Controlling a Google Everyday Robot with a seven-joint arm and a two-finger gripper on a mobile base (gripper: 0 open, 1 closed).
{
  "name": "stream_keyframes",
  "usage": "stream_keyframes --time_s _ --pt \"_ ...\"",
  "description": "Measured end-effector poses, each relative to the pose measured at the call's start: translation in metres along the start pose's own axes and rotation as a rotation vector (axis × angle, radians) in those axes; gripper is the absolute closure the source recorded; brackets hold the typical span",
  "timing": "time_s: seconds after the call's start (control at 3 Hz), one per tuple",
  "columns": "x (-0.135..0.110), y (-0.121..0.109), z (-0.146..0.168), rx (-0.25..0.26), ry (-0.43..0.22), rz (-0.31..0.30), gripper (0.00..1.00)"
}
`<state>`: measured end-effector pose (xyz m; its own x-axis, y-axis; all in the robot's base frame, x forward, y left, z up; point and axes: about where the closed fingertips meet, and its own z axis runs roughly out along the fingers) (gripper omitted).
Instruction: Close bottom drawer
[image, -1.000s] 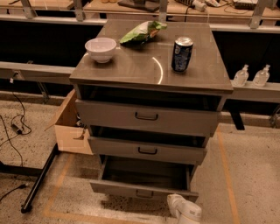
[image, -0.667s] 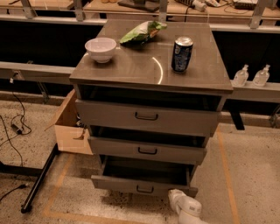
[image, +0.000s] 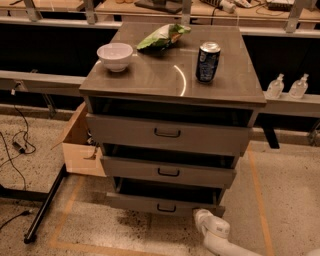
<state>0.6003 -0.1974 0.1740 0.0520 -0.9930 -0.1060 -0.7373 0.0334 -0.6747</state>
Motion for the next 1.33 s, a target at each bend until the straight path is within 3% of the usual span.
stream_keyframes --time_s 1.33 --pt "0.006 -0.035 0.047 0.043 -0.01 -0.038 1.0"
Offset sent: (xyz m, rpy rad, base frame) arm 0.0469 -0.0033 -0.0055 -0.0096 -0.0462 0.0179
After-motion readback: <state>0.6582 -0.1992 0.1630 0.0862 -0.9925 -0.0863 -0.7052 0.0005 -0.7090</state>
